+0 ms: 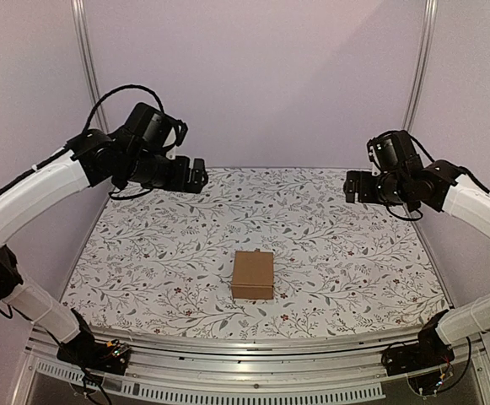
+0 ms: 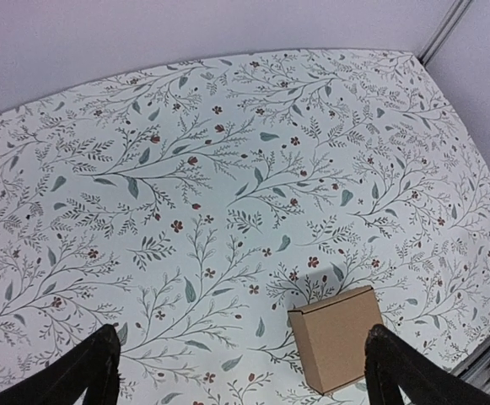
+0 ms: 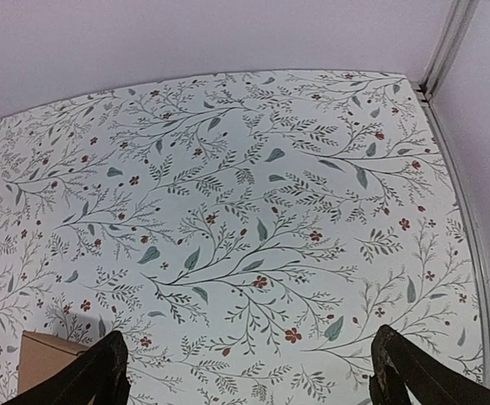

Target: Fold the paper box

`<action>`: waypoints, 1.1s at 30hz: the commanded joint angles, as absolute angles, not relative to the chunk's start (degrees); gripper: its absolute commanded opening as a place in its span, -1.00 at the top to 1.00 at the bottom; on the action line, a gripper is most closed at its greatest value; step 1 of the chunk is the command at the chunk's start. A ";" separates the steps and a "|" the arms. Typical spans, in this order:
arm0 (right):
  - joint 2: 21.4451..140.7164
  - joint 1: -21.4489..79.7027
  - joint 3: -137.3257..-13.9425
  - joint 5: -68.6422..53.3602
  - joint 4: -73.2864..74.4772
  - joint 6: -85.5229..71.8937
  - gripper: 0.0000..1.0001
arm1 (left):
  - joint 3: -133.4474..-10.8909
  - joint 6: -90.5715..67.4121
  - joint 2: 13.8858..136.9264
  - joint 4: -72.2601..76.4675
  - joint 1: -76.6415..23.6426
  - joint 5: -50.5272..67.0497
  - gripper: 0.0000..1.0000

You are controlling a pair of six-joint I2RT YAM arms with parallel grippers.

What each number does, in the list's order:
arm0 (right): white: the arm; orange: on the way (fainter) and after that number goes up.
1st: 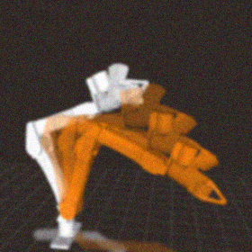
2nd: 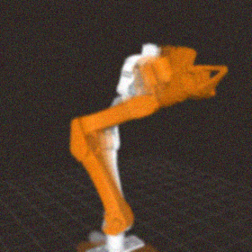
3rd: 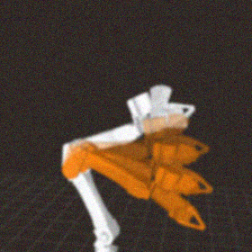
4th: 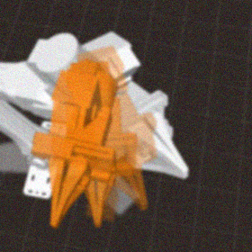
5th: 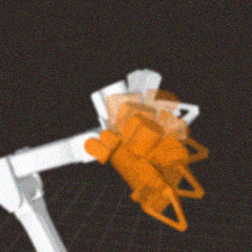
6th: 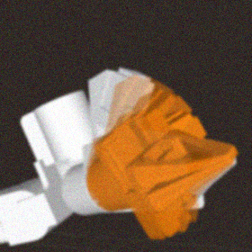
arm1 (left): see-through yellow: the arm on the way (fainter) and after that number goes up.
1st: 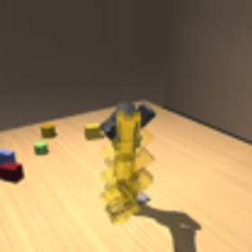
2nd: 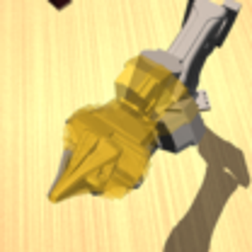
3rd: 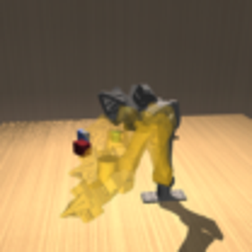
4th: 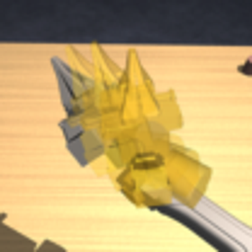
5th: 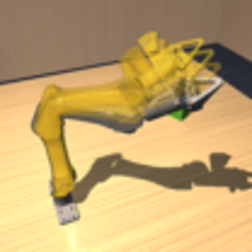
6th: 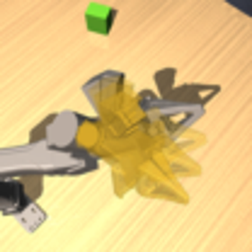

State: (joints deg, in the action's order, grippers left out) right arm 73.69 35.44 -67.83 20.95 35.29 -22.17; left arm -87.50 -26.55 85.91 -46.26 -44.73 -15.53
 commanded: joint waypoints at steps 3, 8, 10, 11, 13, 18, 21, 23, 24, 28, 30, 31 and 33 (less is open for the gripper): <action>70.85 26.64 -72.63 27.43 49.07 -24.43 -0.98 | -88.34 -22.79 79.74 -50.65 -38.24 -18.29 -0.99; 68.96 26.50 -73.99 34.75 52.84 -24.46 -0.98 | -84.78 -20.38 74.59 -50.13 -35.19 -21.74 -0.99; 67.03 26.54 -73.15 34.95 52.56 -24.29 -0.98 | -82.15 -18.94 72.07 -48.52 -35.16 -24.38 -0.99; 66.20 26.52 -72.54 34.11 51.82 -23.87 -0.98 | -80.70 -18.12 70.66 -47.45 -35.18 -25.45 -0.99; 64.12 26.52 -71.73 32.65 51.07 -22.05 -0.98 | -78.03 -16.41 68.12 -45.42 -35.16 -25.80 -0.99; 59.24 26.46 -67.81 30.36 47.68 -19.39 -0.98 | -68.28 -11.39 60.32 -35.84 -35.20 -23.76 -0.99; 55.99 26.56 -64.89 28.26 44.75 -15.34 -0.98 | -64.19 -8.96 56.22 -31.92 -35.16 -19.95 -0.99; 54.08 26.54 -63.11 26.95 42.90 -13.56 -0.98 | -62.12 -8.46 54.16 -30.46 -35.16 -19.23 -0.99; 53.28 26.52 -62.28 26.90 42.24 -13.24 -0.98 | -61.80 -8.52 53.54 -30.45 -35.16 -18.83 -0.99; 50.28 26.49 -59.63 25.57 39.00 -12.15 -0.98 | -60.41 -8.85 51.99 -30.11 -35.24 -18.92 -0.99; 48.95 26.53 -59.00 24.27 37.92 -11.31 -0.98 | -60.21 -8.88 51.82 -29.89 -35.24 -18.77 -0.99; 48.53 26.52 -59.00 23.92 37.74 -10.97 -0.98 | -60.21 -9.02 52.02 -29.83 -35.24 -18.68 -0.99; 48.35 26.54 -59.06 23.78 37.86 -10.89 -0.98 | -60.29 -9.35 52.43 -29.92 -35.24 -18.22 -0.99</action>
State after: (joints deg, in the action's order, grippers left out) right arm 49.54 26.50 -59.33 25.87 40.82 -12.80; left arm -61.01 -9.78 52.07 -31.59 -35.68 -19.57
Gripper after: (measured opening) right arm 0.989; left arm 0.995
